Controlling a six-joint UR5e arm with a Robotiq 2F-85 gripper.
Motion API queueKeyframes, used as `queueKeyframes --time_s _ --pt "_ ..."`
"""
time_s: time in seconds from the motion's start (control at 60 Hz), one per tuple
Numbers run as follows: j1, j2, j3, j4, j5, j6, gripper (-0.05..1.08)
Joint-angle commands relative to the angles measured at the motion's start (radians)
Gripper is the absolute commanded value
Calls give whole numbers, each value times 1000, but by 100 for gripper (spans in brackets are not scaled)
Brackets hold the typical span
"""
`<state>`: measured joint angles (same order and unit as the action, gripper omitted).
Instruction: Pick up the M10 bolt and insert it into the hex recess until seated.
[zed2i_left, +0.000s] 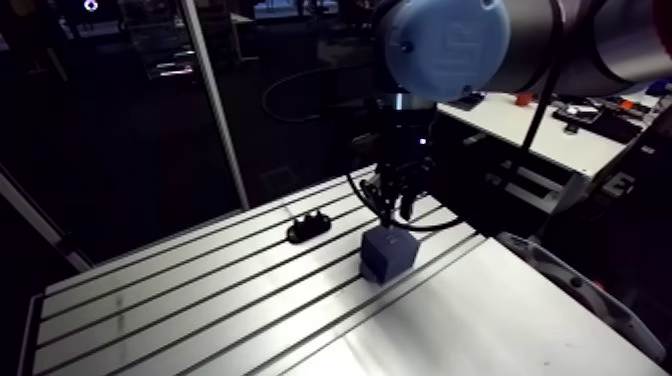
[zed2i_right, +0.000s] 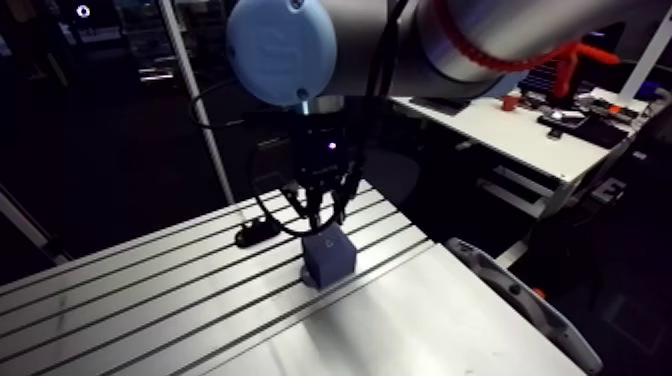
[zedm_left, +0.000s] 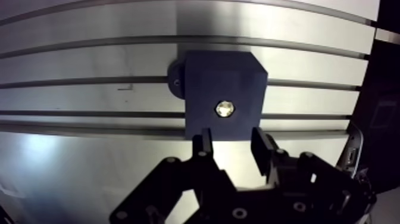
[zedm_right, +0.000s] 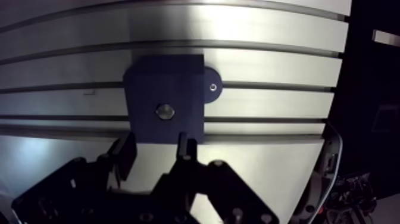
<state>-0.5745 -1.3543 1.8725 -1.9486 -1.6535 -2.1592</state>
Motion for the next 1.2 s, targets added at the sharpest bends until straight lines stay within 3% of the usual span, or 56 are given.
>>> queueKeyframes --time_s 0.017,0.15,0.183,0.383,0.483,0.667,0.917,1.2 --pt "30 -63 -49 87 15 56 0" --pt "135 -73 -122 167 11 187 0" --pt "196 -73 -177 228 17 247 0" --pt "311 -67 -296 327 26 377 0" --pt "366 -70 -341 372 18 404 0" --pt "388 -78 -409 455 23 449 0" --pt "446 -129 -414 463 25 438 1" --pt "447 -157 -433 463 30 437 1"
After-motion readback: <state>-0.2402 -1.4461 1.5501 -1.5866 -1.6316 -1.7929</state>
